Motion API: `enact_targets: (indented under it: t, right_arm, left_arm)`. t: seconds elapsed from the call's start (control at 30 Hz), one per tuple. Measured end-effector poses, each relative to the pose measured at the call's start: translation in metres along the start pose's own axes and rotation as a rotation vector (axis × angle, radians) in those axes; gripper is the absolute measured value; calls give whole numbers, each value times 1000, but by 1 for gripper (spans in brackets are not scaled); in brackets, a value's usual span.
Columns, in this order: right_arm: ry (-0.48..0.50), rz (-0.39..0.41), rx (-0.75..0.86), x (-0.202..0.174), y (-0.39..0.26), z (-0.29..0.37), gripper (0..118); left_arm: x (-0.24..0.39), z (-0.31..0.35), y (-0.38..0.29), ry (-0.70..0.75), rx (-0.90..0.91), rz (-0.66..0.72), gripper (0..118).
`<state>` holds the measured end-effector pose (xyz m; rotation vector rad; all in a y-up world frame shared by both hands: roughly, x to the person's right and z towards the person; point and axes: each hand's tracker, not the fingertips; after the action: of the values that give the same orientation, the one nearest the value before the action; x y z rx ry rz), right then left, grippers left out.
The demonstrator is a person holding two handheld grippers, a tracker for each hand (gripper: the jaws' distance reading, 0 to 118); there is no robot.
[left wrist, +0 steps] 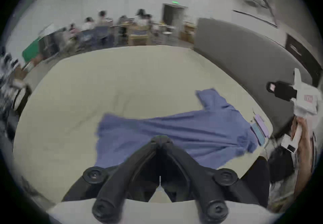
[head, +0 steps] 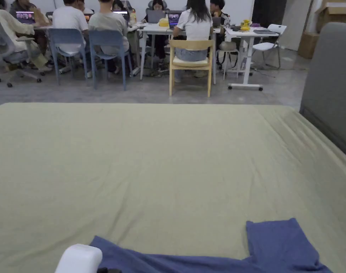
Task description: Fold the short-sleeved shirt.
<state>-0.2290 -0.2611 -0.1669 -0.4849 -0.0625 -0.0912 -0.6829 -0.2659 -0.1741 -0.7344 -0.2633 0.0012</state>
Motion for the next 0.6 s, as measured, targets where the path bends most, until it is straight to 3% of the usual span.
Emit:
enact_targets:
  t: [0.1, 0.23, 0.4, 0.43, 0.47, 0.5, 0.6]
  right_arm:
    - [11, 15, -11, -13, -1, -3, 3]
    - [33, 33, -19, -25, 1, -5, 3]
    - [37, 65, -32, -29, 4, -14, 3]
    - [35, 70, -38, -30, 4, -19, 3]
    - [33, 76, -48, -30, 4, -24, 3]
    - [29, 81, -56, -30, 3, -29, 3]
    - [18, 98, -95, -31, 0, -49, 3]
  left_arm:
    - [-8, 17, -10, 170, 15, -23, 0]
    - [-20, 8, -3, 85, 31, 66, 0]
    - [-32, -49, 31, 160, 18, 49, 0]
    - [-43, -74, 42, 184, 1, 66, 39]
    - [-52, -101, 52, 209, -68, 92, 90]
    - [-61, -124, 56, 197, -100, 103, 98]
    - [-85, -190, 67, 176, -196, 166, 98]
